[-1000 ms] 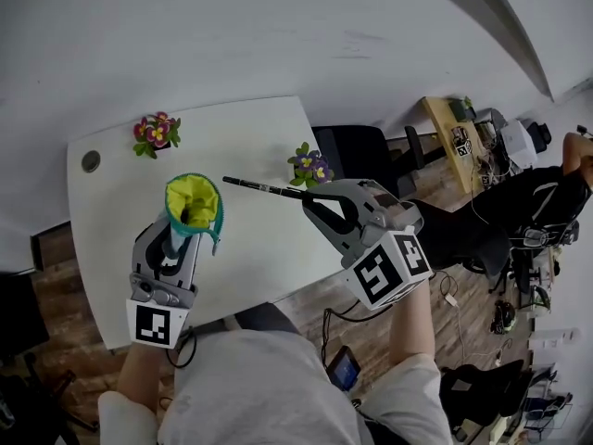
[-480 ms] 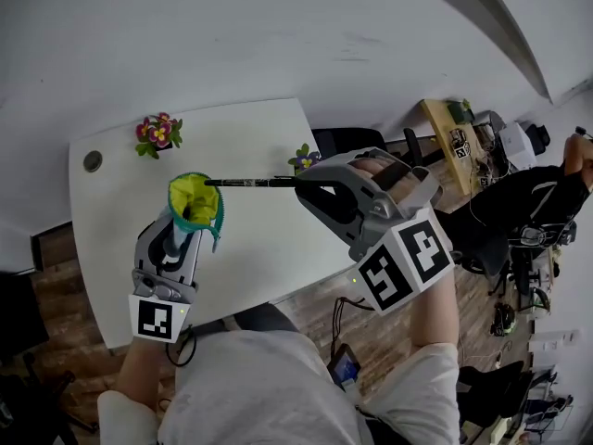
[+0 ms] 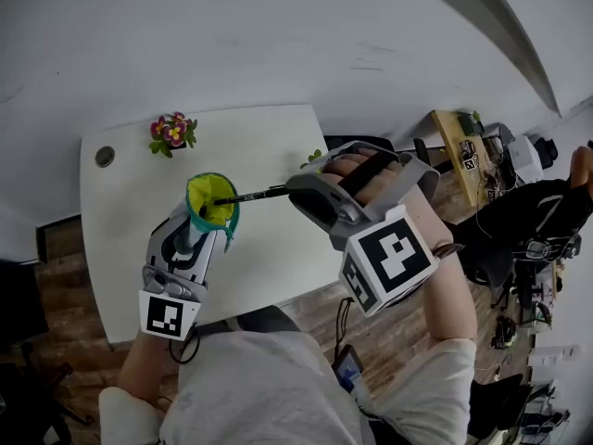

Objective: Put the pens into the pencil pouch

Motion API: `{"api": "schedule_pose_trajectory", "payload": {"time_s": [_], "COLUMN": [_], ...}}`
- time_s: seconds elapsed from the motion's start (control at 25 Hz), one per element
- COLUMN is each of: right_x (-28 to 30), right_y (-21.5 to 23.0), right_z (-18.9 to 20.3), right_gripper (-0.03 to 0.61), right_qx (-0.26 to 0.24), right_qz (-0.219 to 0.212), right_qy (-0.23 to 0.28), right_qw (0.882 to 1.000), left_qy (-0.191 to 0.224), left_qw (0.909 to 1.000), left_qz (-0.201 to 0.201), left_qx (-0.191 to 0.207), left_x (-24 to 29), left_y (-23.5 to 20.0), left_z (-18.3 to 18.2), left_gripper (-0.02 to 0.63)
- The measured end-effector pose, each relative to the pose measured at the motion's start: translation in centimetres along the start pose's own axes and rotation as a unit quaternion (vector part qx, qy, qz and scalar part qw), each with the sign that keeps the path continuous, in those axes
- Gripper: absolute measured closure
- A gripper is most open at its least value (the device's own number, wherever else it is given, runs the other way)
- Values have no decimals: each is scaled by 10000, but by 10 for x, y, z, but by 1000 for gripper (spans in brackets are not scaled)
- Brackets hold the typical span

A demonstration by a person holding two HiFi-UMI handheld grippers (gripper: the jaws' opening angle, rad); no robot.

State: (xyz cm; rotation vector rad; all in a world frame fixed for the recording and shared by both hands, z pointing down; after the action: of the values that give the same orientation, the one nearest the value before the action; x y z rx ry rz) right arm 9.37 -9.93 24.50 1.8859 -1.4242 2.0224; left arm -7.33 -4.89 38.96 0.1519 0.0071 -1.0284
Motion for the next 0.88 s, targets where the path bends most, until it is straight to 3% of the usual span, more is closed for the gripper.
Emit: {"api": "schedule_pose_trajectory", "payload": {"time_s": [0.4,0.88], "right_x": [10,31], "right_y": [15,11], "right_z": [-26,-56], "right_gripper": [511,509], "right_qx": [-1089,-1516], "right_qz": [-71,-383], "right_qy": [-174,67], "right_qw": [9939,9877], "left_qy": [40,115], "left_qw": [9997,9990], "left_qz": [186,375], "left_qx": [148,197], "left_x": [1,2], "left_y": [9,19], "left_z": [-5,-9], "left_gripper": [491,491]}}
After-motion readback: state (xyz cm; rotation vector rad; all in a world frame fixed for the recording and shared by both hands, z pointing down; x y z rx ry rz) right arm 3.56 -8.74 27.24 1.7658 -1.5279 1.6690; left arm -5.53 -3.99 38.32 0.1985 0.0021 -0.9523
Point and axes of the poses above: the fingertips, and each gripper's own axes: x forward along the fingers, y to its right, z out of its underside, the point moved 8 cm from there along -x, backward along the fingers, and after that the axes turned 6 degrees about -y, right-handed, at the moved point
